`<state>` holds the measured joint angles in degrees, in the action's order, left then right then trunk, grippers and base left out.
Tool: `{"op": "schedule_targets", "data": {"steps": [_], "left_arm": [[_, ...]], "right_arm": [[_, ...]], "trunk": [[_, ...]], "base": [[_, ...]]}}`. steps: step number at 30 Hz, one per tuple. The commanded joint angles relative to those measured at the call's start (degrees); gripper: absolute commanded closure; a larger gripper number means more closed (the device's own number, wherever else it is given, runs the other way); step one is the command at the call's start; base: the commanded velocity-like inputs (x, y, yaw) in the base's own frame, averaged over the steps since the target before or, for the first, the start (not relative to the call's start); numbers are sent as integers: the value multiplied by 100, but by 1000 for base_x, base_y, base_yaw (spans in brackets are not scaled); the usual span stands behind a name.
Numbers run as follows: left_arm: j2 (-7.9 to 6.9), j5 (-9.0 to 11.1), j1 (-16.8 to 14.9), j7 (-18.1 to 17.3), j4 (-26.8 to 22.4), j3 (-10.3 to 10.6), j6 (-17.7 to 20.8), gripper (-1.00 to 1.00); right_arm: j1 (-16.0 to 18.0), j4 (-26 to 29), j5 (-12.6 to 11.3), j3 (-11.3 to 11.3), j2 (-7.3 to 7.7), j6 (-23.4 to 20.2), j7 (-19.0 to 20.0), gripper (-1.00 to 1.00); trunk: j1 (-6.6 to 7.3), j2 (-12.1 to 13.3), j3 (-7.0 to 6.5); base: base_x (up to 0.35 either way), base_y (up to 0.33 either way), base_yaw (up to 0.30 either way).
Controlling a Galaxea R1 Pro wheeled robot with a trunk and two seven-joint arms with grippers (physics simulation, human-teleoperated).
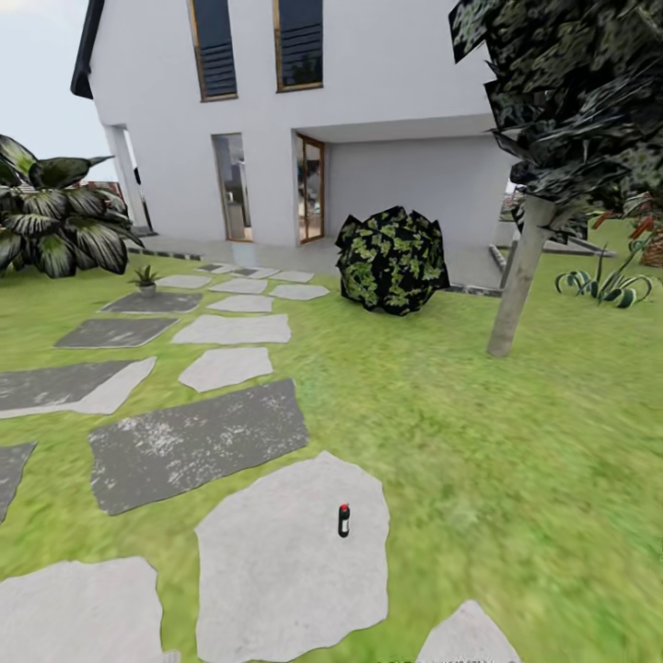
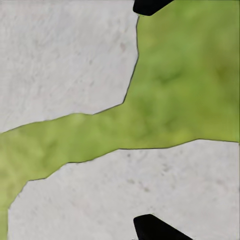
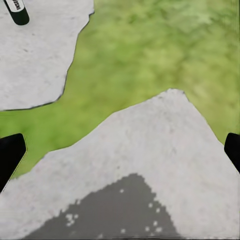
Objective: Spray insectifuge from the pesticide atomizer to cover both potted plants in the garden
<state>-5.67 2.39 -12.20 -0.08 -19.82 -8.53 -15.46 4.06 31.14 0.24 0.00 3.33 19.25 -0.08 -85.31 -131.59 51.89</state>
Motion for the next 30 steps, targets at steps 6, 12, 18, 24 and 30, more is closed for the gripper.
{"op": "schedule_targets", "data": {"steps": [6,12,18,24,30], "left_arm": [[-1,25,-2,-1,5,1,-18,-100],[-1,25,-2,-1,5,1,-18,-100],[-2,25,-2,-1,5,1,-18,-100],[0,25,-2,-1,5,-1,-18,-100],[2,25,-2,-1,5,0,-18,-100]], "right_arm": [[3,-3,2,0,1,17,-1,-100],[1,-3,2,0,1,17,-1,-100],[1,-3,2,0,1,17,-1,-100],[2,-3,2,0,1,17,-1,-100],[2,-3,2,0,1,17,-1,-100]], "trunk": [[1,-2,5],[1,-2,5],[1,-2,5],[1,-2,5],[1,-2,5]], "base": [[4,300,-272],[0,300,-272],[0,301,-272],[14,301,-272],[82,301,-272]]}}
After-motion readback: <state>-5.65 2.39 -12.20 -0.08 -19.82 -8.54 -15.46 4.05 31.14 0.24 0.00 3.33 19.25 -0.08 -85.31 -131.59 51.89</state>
